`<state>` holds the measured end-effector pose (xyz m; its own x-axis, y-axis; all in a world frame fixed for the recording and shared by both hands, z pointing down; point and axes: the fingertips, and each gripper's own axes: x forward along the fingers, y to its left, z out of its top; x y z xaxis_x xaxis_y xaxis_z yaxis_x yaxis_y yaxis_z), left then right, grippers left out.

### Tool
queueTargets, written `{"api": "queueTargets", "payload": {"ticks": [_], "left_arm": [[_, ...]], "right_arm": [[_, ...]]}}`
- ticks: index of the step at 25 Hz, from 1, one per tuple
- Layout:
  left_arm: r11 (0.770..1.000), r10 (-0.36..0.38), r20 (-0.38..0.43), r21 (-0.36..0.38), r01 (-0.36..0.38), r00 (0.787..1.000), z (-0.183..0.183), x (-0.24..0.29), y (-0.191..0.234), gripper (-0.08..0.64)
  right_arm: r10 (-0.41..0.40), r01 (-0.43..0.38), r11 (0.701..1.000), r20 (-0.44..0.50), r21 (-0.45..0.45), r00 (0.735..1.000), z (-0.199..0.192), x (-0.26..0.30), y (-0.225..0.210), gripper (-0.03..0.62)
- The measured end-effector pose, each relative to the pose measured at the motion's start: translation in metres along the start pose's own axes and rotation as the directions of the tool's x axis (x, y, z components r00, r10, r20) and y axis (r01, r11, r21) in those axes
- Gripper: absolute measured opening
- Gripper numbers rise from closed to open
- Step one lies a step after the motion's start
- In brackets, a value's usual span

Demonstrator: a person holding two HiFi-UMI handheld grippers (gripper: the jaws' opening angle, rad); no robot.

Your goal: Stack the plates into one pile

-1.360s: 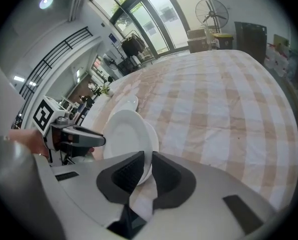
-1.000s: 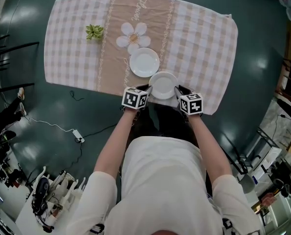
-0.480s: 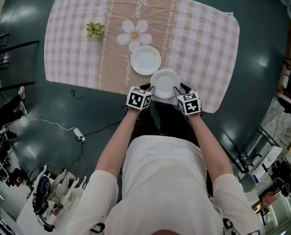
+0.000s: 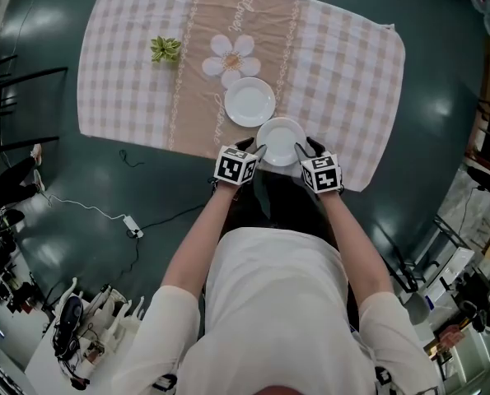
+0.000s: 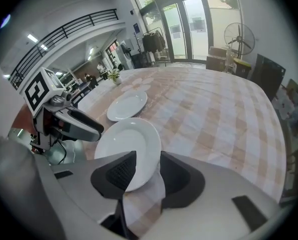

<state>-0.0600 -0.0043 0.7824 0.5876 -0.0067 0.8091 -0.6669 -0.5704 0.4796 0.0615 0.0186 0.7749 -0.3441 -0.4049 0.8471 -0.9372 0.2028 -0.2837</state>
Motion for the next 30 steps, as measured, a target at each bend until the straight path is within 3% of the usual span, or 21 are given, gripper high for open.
{"api": "queueTargets", "payload": {"ticks": [18, 30], "left_arm": [[0.998, 0.018, 0.092, -0.057, -0.013, 0.996, 0.027, -0.034, 0.042, 0.175], [0.995, 0.07, 0.16, -0.079, -0.058, 0.985, 0.052, -0.048, 0.087, 0.175]], "right_arm": [[0.026, -0.026, 0.994, -0.005, -0.104, 1.0, 0.047, 0.011, 0.026, 0.167], [0.04, -0.037, 0.994, 0.021, -0.101, 0.999, 0.09, 0.039, 0.037, 0.167]]}}
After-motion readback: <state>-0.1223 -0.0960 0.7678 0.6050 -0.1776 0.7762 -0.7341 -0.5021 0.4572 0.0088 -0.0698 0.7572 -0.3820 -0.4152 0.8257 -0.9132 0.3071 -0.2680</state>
